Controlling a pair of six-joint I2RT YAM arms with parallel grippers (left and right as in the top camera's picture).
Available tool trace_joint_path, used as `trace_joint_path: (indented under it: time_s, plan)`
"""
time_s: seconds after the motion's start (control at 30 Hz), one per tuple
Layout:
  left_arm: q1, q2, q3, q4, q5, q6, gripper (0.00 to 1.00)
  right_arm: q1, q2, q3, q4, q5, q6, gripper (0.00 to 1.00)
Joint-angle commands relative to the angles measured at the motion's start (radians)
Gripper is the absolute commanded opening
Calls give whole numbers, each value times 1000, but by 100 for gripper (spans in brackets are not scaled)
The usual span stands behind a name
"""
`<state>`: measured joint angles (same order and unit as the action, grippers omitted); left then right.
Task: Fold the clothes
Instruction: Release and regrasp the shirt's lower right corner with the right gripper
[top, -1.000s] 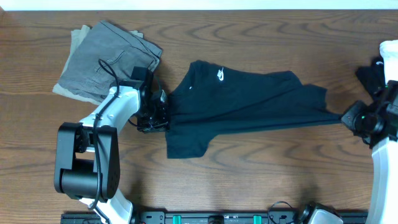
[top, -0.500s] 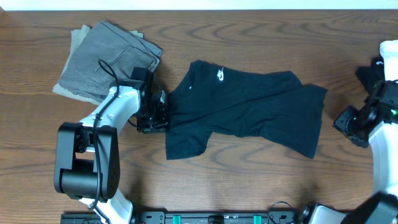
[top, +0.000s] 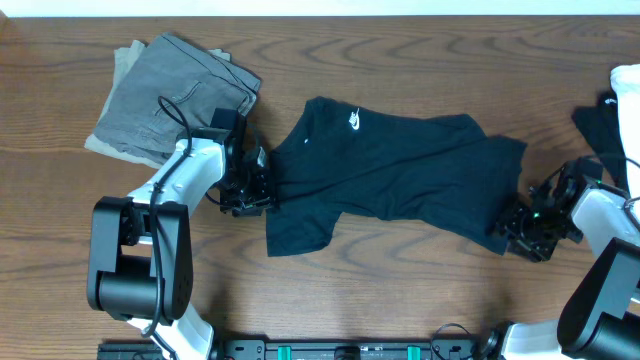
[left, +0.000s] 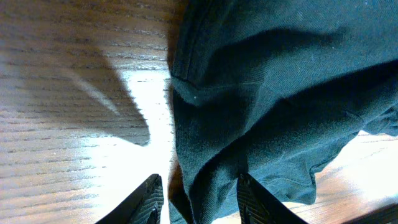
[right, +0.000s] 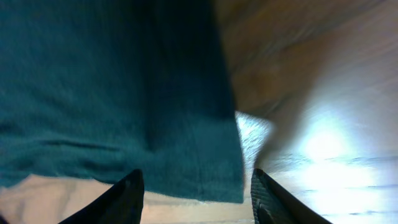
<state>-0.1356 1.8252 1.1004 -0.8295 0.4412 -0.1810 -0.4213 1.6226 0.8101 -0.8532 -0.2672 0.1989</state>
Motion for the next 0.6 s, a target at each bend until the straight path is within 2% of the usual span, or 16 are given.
trace_joint_path:
  time_s: [0.0,0.17,0.23,0.3,0.43,0.57]
  plan:
    - [-1,-15,14,-3,-5,7,43,-3,1,-32,5,-52,-43,55]
    - [-1,-15,14,-3,-5,7,44,-3,1,-68,57,-51,-27,52]
    - [-1,-15,14,-3,-5,7,44,-3,1,-78,82,-49,-2,42]
    - [-1,-15,14,-3,-5,7,44,-3,1,-81,97,-51,22,26]
    - [-1,-15,14,-4,-4,7,44,-4,1,-79,101,-52,24,3]
    - [-1,-15,15,-20,-4,8,44,-6,-13,-51,89,-52,20,1]
